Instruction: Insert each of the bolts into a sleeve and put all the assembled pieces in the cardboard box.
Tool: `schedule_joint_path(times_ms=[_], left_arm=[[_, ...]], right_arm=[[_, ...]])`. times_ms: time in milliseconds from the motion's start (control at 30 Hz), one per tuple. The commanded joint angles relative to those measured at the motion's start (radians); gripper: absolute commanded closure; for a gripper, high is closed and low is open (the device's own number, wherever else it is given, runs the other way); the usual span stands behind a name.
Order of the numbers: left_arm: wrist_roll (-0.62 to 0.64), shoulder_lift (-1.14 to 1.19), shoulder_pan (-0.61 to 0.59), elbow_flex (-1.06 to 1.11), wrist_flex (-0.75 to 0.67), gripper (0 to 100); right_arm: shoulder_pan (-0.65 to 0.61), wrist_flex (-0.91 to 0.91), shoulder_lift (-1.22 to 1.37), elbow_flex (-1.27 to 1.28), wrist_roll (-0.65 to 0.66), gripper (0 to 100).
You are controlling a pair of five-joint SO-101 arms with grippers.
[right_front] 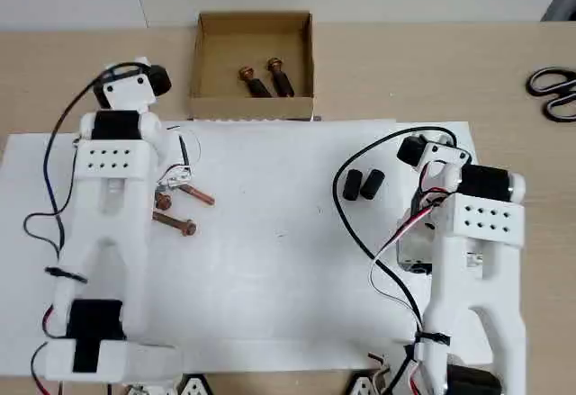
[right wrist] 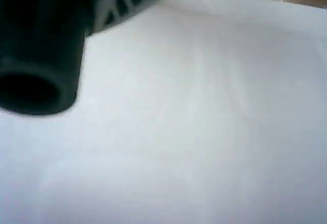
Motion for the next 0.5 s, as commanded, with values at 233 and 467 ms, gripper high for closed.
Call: schedule_joint_path(times_ms=[233,467], left_arm=[[0.250,0.031,0.000,-0.050,-0.028,99],[0.473,0.032,0.000,-0.047,-0.157,99]], right_arm=[[0.010,-0.007,-0.036,-0.005,-0.009,99.5],[0.010,-0.008,-0.036,-0.005,-0.009,99.5]])
